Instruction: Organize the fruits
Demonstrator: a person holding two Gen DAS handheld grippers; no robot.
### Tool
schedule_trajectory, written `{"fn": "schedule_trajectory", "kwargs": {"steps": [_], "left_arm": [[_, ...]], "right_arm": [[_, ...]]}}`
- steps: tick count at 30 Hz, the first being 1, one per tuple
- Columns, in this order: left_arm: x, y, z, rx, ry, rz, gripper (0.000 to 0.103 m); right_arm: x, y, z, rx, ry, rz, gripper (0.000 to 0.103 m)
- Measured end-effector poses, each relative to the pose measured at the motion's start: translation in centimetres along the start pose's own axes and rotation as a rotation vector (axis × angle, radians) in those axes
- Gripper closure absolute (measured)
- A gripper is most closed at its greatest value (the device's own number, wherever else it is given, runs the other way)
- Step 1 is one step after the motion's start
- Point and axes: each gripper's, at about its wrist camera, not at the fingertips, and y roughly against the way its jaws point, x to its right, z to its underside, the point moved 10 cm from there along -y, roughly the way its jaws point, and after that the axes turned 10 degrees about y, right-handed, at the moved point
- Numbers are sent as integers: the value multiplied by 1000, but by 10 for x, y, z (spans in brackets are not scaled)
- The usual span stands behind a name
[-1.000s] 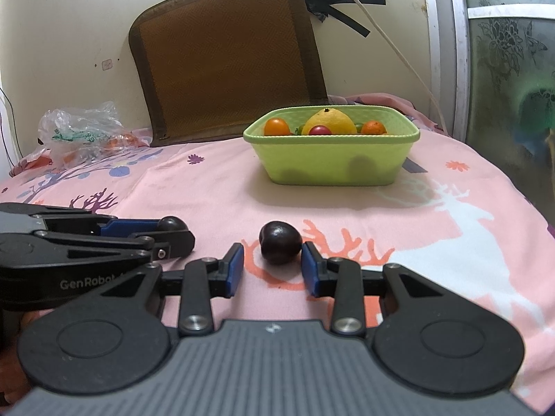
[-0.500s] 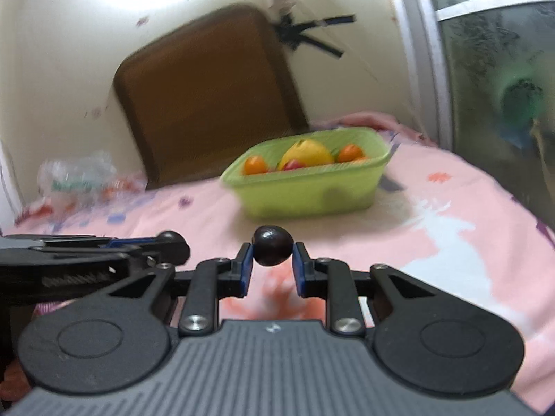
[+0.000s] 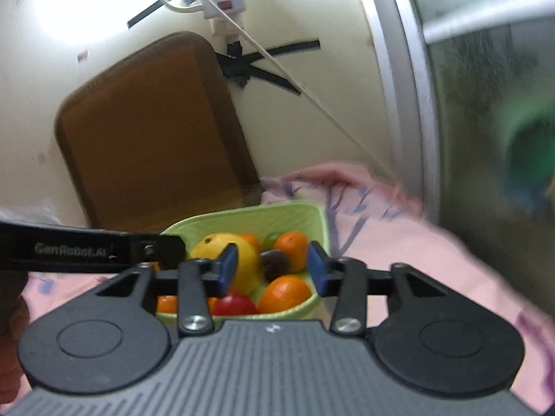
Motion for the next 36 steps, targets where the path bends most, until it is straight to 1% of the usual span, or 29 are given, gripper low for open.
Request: {"fn": "schedule_trajectory", "kwargs": {"steps": [1, 2, 3, 4, 6, 8, 10, 12, 15, 17, 19, 20, 22, 23, 25, 26, 27, 28, 29, 30, 31, 33, 36], "left_arm": [[-1, 1, 0, 15, -2, 3, 52], [-3, 2, 0, 23, 6, 0, 52], [-7, 3, -1, 26, 26, -6, 52], [-11, 6, -2, 31, 56, -9, 52], [-21, 14, -5, 49, 129, -7, 52], [-32, 29, -5, 68, 204, -8, 52], [-41, 47, 1, 79, 253, -17, 51], [-48, 66, 12, 77, 277, -39, 48], [-57, 92, 37, 54, 279, -84, 45], [-61, 108, 56, 41, 283, -103, 42], [-61, 122, 73, 21, 283, -106, 42], [-59, 129, 81, 11, 278, -107, 41], [-52, 140, 94, -3, 252, -105, 41], [-49, 146, 100, -8, 236, -108, 39], [-43, 159, 106, -4, 210, -113, 34], [-41, 167, 108, 6, 201, -115, 24], [-39, 175, 110, 19, 190, -115, 9], [-38, 185, 111, 38, 180, -123, 3], [-37, 196, 111, 63, 173, -136, 0], [-36, 207, 110, 85, 162, -147, 0], [-35, 213, 109, 96, 155, -150, 0], [-35, 226, 110, 104, 163, -158, 0], [-34, 238, 113, 96, 173, -157, 0]], "right_arm": [[4, 6, -4, 25, -29, 7, 58], [9, 12, -8, 56, -32, 31, 57], [13, 16, -9, 64, -25, 50, 57], [16, 17, -8, 58, -36, 48, 57], [23, 14, -4, 22, -106, 30, 57], [28, 12, -1, 8, -147, 26, 57], [29, 16, -1, 19, -145, 50, 57], [27, 22, 1, 24, -133, 65, 57], [23, 35, 15, -2, -152, 70, 57], [20, 49, 23, 7, -190, 63, 53], [9, 60, 41, -44, -238, 55, 52], [2, 68, 45, -51, -245, 53, 52], [-16, 87, 55, -56, -246, 35, 48], [-26, 92, 62, -79, -242, 25, 48], [-47, 104, 77, -131, -221, 0, 48], [-57, 110, 84, -151, -210, -10, 48], [-68, 120, 89, -145, -176, 1, 47], [-77, 129, 93, -154, -141, 6, 47], [-87, 136, 96, -166, -115, 1, 46], [-96, 143, 99, -176, -102, -14, 41], [-103, 148, 101, -189, -104, -31, 39], [-116, 155, 104, -221, -119, -67, 37], [-129, 161, 108, -264, -137, -96, 36]]}}
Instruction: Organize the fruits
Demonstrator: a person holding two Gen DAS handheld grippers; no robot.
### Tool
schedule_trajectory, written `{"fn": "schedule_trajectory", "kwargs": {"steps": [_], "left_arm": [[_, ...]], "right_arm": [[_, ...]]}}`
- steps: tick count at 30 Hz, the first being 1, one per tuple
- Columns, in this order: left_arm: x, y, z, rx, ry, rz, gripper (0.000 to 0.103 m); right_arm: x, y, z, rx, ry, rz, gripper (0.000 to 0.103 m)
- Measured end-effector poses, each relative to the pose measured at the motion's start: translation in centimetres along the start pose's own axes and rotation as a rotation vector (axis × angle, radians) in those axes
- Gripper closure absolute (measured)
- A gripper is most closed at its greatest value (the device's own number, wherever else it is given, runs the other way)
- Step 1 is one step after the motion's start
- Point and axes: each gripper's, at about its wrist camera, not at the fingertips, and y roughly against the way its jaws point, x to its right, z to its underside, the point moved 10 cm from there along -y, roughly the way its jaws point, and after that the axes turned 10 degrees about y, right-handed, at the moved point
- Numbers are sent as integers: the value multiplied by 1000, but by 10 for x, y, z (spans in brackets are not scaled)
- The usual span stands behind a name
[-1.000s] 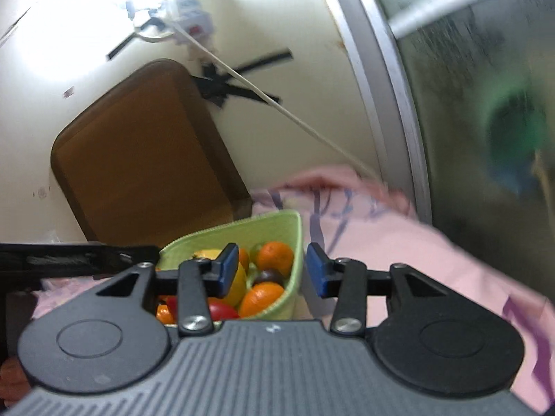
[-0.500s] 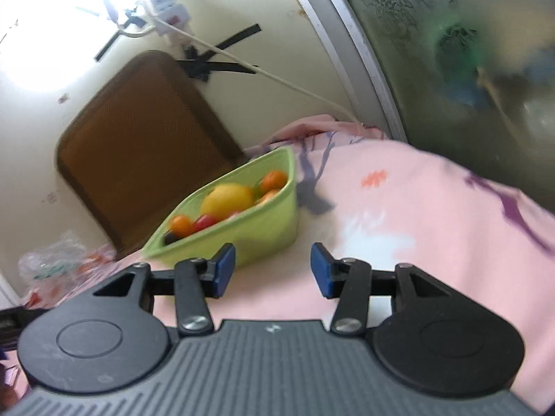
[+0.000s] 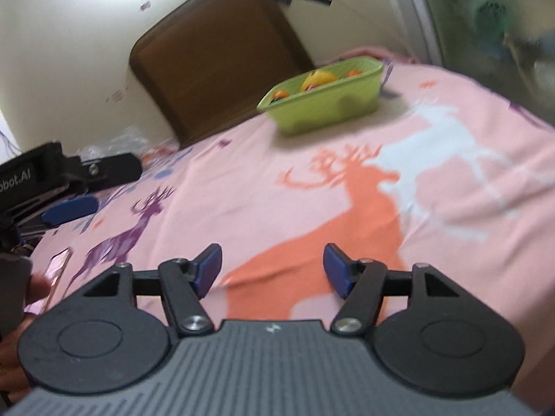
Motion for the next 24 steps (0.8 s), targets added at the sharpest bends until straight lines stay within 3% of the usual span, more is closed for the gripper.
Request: {"fn": "schedule_trajectory", "kwargs": {"steps": [4, 10, 15, 19, 24], "left_arm": [[-3, 16, 5, 7, -2, -17, 0], [-15, 33, 15, 5, -20, -88, 0], [-21, 48, 13, 71, -49, -161, 0], [-22, 53, 13, 69, -44, -167, 0], [-26, 57, 12, 102, -33, -229, 0]], "right_arm": [[-12, 6, 11, -24, 9, 6, 22], [-17, 17, 20, -42, -8, 13, 14], [-19, 22, 16, -27, -15, 15, 11], [-23, 20, 16, -30, -25, -1, 10], [-26, 28, 15, -36, -18, -16, 10]]}}
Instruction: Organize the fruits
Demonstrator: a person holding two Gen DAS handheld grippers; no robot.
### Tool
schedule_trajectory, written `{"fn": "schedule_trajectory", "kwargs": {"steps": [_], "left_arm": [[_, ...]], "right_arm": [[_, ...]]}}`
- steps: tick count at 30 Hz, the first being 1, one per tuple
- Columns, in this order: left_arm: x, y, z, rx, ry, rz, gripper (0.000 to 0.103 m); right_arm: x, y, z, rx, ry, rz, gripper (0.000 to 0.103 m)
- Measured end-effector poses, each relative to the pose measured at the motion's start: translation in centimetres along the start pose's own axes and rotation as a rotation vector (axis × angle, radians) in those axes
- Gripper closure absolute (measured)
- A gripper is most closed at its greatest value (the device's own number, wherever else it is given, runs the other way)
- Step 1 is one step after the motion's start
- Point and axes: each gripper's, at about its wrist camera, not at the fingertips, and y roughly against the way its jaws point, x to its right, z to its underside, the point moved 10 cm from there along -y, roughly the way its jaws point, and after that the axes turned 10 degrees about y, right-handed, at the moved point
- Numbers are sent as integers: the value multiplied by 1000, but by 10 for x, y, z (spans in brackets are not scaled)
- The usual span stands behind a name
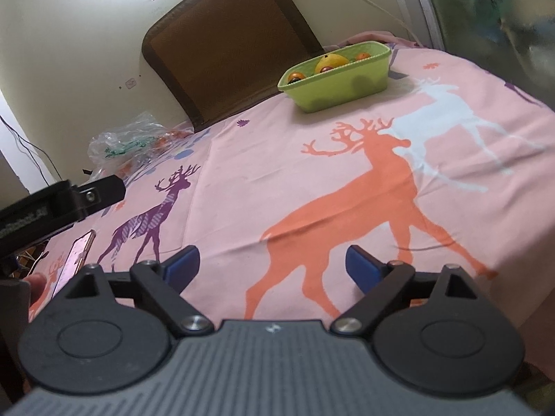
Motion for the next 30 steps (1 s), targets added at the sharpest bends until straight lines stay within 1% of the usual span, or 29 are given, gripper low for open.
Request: {"fn": "schedule_trajectory", "kwargs": {"steps": [3, 6, 10, 14, 21, 30], "left_arm": [[2, 3, 0, 14, -5, -6, 0], [3, 5, -1, 20, -4, -10, 0], [9, 7, 1, 12, -49, -20, 0], [14, 5, 7, -14, -86, -26, 0], [17, -3, 24, -88, -104, -28, 0], [15, -5, 27, -94, -107, -41, 0]], "right_arm": [[3, 9, 0, 9, -6, 7, 10], [10, 19, 1, 22, -39, 15, 10], [18, 22, 4, 28, -75, 30, 10], [17, 19, 6, 17, -78, 29, 10], [16, 21, 5, 32, -60, 27, 10], [15, 19, 7, 28, -55, 18, 10]]}}
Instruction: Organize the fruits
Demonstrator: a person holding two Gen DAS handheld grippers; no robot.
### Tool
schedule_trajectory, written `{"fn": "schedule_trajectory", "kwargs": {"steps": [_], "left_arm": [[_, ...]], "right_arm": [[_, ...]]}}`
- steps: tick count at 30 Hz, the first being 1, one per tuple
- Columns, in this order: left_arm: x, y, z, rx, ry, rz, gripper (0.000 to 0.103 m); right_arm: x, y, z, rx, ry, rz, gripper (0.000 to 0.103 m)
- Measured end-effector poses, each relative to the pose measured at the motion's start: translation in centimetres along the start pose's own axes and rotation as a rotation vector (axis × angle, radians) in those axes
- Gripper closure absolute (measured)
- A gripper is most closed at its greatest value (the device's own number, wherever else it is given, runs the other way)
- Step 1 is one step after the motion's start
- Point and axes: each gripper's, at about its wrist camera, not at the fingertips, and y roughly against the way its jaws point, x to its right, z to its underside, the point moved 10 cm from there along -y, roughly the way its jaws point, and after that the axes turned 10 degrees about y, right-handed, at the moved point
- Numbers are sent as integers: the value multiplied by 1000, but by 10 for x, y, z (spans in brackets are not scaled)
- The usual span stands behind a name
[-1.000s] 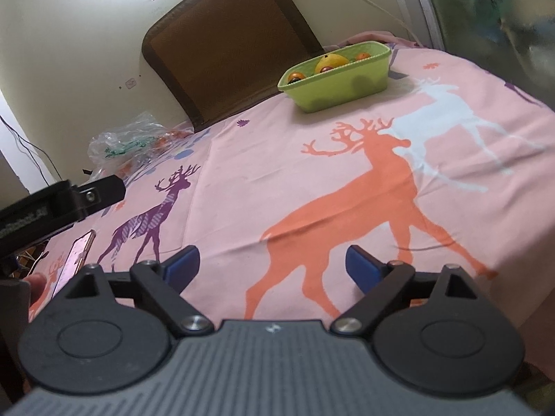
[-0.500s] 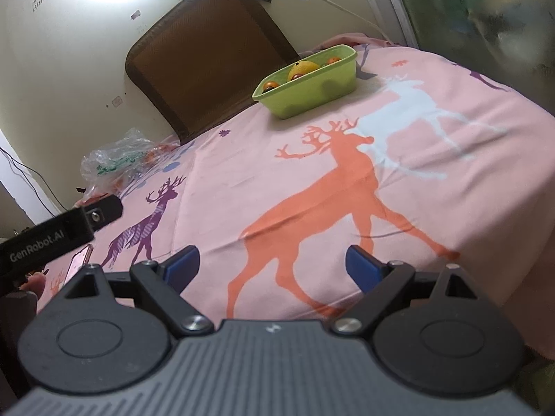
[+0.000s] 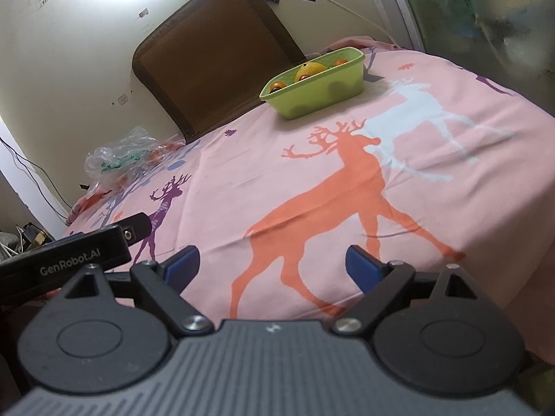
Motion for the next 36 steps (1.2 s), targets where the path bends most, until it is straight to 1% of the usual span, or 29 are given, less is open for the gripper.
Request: {"fn": "schedule_trajectory", "kwargs": {"steps": [8, 15, 22, 36], "left_arm": [[1, 0, 1, -2, -15, 3, 0], [3, -5, 6, -25, -42, -5, 0], [-1, -6, 7, -21, -56, -37, 0], [-3, -4, 5, 6, -64, -38, 0]], "right_arm": [[3, 1, -1, 18, -10, 27, 10], [5, 0, -1, 18, -15, 33, 10], [6, 0, 1, 18, -21, 36, 10], [7, -1, 2, 16, -27, 36, 10]]}}
